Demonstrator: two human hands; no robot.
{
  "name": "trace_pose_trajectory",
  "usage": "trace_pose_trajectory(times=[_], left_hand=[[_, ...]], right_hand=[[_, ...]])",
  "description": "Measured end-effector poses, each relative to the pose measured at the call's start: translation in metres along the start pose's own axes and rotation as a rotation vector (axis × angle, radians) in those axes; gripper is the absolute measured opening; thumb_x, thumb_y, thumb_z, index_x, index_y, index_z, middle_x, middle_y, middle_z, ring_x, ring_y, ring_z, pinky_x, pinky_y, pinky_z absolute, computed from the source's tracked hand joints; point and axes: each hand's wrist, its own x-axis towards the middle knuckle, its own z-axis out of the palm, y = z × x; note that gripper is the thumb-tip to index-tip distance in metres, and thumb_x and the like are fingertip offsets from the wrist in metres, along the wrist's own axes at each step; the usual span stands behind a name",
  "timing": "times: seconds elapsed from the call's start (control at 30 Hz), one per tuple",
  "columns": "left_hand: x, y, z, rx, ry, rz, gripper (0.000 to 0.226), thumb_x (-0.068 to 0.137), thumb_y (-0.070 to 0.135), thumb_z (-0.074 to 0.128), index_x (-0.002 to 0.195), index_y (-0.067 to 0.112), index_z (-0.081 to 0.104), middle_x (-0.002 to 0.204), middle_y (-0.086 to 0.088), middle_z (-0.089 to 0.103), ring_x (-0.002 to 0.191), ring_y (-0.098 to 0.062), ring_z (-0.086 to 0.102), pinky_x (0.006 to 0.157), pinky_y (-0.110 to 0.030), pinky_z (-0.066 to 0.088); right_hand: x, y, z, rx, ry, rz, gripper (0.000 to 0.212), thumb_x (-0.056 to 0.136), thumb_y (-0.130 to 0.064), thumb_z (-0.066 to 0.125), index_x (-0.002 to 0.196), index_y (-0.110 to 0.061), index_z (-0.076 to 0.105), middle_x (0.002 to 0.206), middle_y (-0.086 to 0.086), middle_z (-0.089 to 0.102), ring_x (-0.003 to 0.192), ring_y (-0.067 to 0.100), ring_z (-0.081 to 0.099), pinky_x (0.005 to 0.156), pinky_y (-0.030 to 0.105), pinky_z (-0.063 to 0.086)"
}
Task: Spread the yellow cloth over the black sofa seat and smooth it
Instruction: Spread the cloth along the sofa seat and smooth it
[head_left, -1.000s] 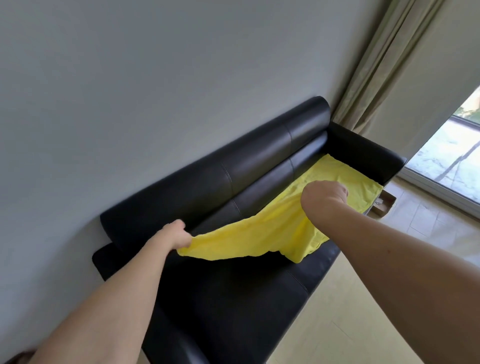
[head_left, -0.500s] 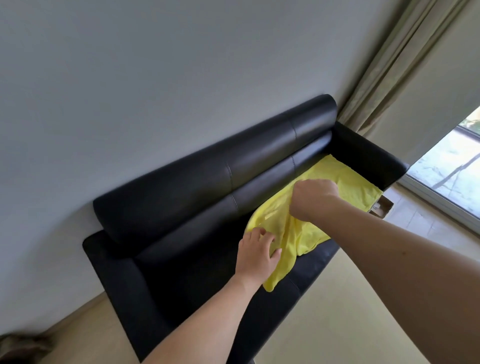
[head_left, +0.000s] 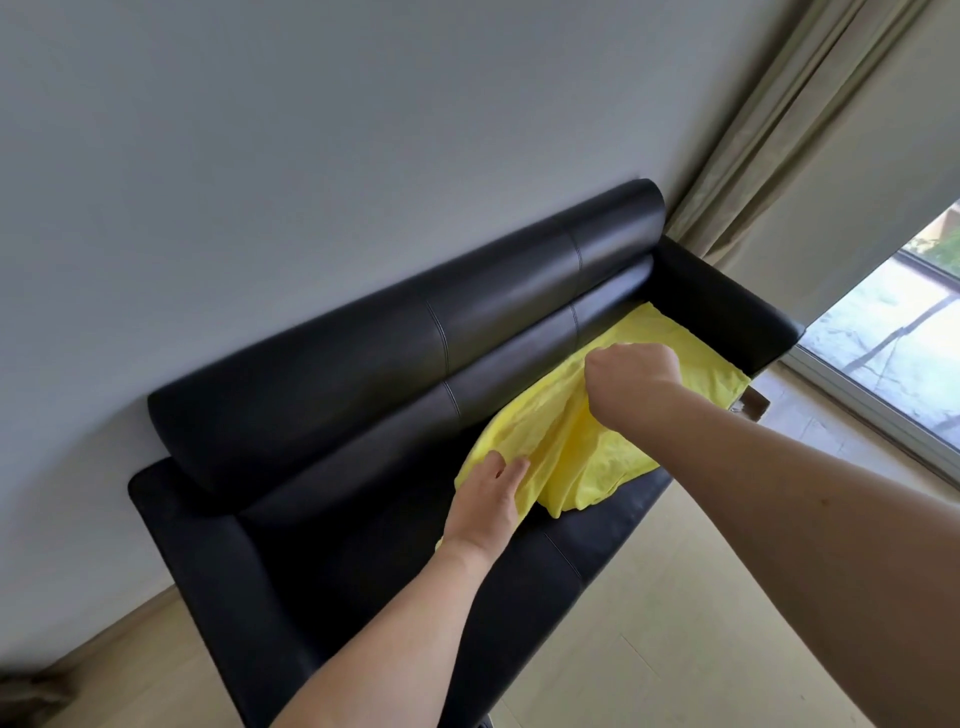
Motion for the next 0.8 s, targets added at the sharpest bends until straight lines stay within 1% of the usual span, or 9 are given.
trace_pose_trajectory(times=[0.07, 0.13, 0.2, 0.27, 0.4, 0.47, 0.63, 0.73, 0.8], left_hand=[[0.005, -0.005, -0.001, 0.080, 0.009, -0.034, 0.034, 0.073, 0.006, 0.064, 0.104, 0.020, 0.063, 0.089, -0.004, 0.054, 0.073, -0.025, 0.055, 0.056, -0.036, 0.050], [0.012, -0.001, -0.004, 0.165, -0.109, -0.096, 0.032, 0.077, 0.033, 0.053, 0.104, 0.027, 0.068, 0.117, -0.003, 0.052, 0.108, -0.029, 0.052, 0.084, -0.043, 0.048], [0.018, 0.003, -0.001, 0.121, -0.315, -0.179, 0.044, 0.078, 0.052, 0.045, 0.116, 0.036, 0.062, 0.146, -0.001, 0.025, 0.139, -0.029, 0.020, 0.110, -0.056, 0.025], [0.025, 0.005, 0.006, 0.036, -0.432, -0.257, 0.047, 0.079, 0.056, 0.052, 0.121, 0.037, 0.055, 0.152, 0.001, 0.008, 0.144, -0.028, 0.000, 0.115, -0.061, 0.008], [0.043, -0.001, 0.002, -0.013, -0.563, -0.352, 0.036, 0.082, 0.042, 0.055, 0.109, 0.021, 0.065, 0.141, 0.001, 0.037, 0.135, -0.028, 0.030, 0.116, -0.057, 0.010], [0.046, -0.010, -0.006, 0.100, -0.657, -0.233, 0.037, 0.082, 0.041, 0.052, 0.103, 0.014, 0.065, 0.121, -0.001, 0.051, 0.122, -0.028, 0.042, 0.117, -0.051, 0.015], [0.030, -0.042, -0.025, 0.396, -0.893, 0.072, 0.034, 0.080, 0.044, 0.053, 0.090, 0.014, 0.064, 0.091, -0.001, 0.060, 0.110, -0.023, 0.046, 0.117, -0.040, 0.018], [0.018, -0.051, -0.040, 0.448, -0.890, 0.082, 0.026, 0.085, 0.035, 0.051, 0.066, 0.017, 0.050, 0.068, 0.001, 0.053, 0.084, -0.021, 0.056, 0.093, -0.032, 0.041], [0.008, -0.062, -0.051, 0.410, -0.778, -0.047, 0.023, 0.087, 0.033, 0.050, 0.071, 0.017, 0.052, 0.070, 0.003, 0.056, 0.080, -0.022, 0.063, 0.076, -0.030, 0.044]], right_hand=[[0.002, 0.000, 0.001, 0.009, 0.007, 0.023, 0.018, 0.086, -0.001, 0.050, 0.092, -0.014, 0.060, 0.071, -0.002, 0.047, 0.058, 0.015, 0.046, 0.043, 0.026, 0.025], [0.002, -0.002, 0.001, 0.026, 0.020, 0.037, 0.017, 0.087, -0.002, 0.049, 0.095, -0.013, 0.059, 0.073, -0.001, 0.047, 0.061, 0.017, 0.048, 0.042, 0.026, 0.025], [0.000, -0.005, 0.001, 0.039, 0.023, 0.047, 0.017, 0.088, -0.003, 0.048, 0.098, -0.013, 0.058, 0.076, 0.000, 0.047, 0.062, 0.017, 0.048, 0.042, 0.026, 0.024], [-0.002, -0.005, 0.001, 0.048, 0.019, 0.061, 0.018, 0.089, -0.003, 0.047, 0.100, -0.012, 0.057, 0.075, 0.000, 0.044, 0.056, 0.016, 0.042, 0.042, 0.026, 0.023], [-0.003, 0.002, 0.003, 0.064, -0.009, 0.121, 0.016, 0.091, -0.005, 0.047, 0.101, -0.010, 0.058, 0.080, 0.002, 0.049, 0.053, 0.016, 0.038, 0.042, 0.025, 0.023], [-0.002, 0.008, 0.007, 0.069, -0.032, 0.176, 0.016, 0.090, -0.006, 0.049, 0.103, -0.009, 0.058, 0.082, 0.002, 0.052, 0.052, 0.016, 0.038, 0.042, 0.025, 0.023], [0.001, 0.020, 0.024, 0.124, -0.134, 0.264, 0.019, 0.087, -0.004, 0.049, 0.102, -0.010, 0.060, 0.087, 0.003, 0.060, 0.065, 0.019, 0.054, 0.047, 0.026, 0.032], [0.002, 0.024, 0.034, 0.243, -0.190, 0.345, 0.019, 0.084, -0.002, 0.049, 0.092, -0.012, 0.062, 0.082, 0.002, 0.060, 0.068, 0.020, 0.056, 0.050, 0.026, 0.035], [0.003, 0.022, 0.045, 0.492, -0.256, 0.429, 0.017, 0.086, -0.005, 0.043, 0.078, -0.011, 0.057, 0.076, 0.002, 0.055, 0.062, 0.020, 0.050, 0.050, 0.026, 0.034]])
